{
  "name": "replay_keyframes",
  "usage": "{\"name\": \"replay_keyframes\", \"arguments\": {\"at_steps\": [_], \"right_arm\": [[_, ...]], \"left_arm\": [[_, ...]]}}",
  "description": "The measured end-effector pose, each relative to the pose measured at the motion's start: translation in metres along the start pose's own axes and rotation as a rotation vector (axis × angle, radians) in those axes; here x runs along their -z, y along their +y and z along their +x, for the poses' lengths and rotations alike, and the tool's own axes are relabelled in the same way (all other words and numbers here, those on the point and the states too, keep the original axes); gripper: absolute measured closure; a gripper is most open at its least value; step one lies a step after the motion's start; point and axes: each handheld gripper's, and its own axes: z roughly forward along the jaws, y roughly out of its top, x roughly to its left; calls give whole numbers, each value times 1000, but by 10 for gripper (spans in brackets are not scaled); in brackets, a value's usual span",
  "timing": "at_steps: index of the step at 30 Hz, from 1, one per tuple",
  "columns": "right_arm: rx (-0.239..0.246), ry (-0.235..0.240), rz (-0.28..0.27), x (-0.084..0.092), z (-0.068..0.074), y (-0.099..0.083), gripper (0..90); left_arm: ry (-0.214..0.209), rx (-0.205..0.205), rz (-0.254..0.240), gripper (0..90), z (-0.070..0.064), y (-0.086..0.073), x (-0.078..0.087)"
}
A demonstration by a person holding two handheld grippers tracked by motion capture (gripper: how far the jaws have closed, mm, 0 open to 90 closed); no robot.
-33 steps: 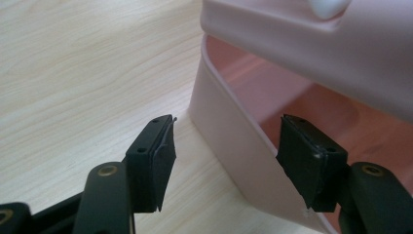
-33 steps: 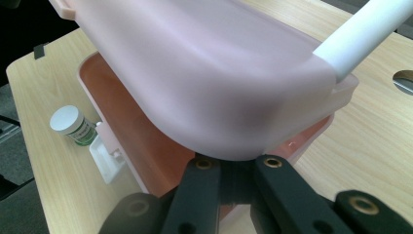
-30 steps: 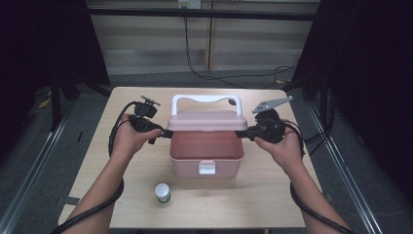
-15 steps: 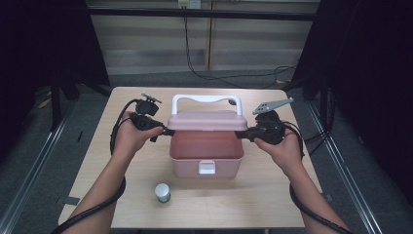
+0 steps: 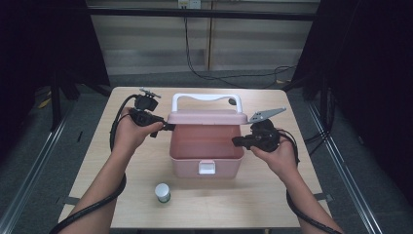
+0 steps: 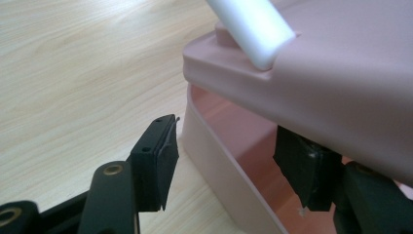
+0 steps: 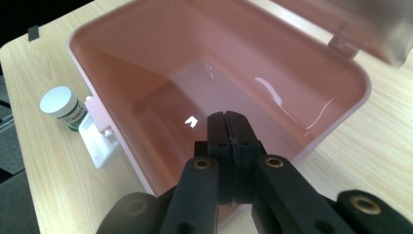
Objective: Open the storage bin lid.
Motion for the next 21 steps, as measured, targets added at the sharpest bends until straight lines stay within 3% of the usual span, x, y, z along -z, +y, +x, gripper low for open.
{"name": "replay_keyframes", "arguments": {"at_steps": [12, 21], "right_arm": [[-9, 9, 24, -12, 2, -16, 879], [-11, 16, 14, -14, 2, -21, 873]], "left_arm": [[18, -32, -17, 491, -4, 10, 8], [36, -29, -50, 519, -5, 18, 8]]}}
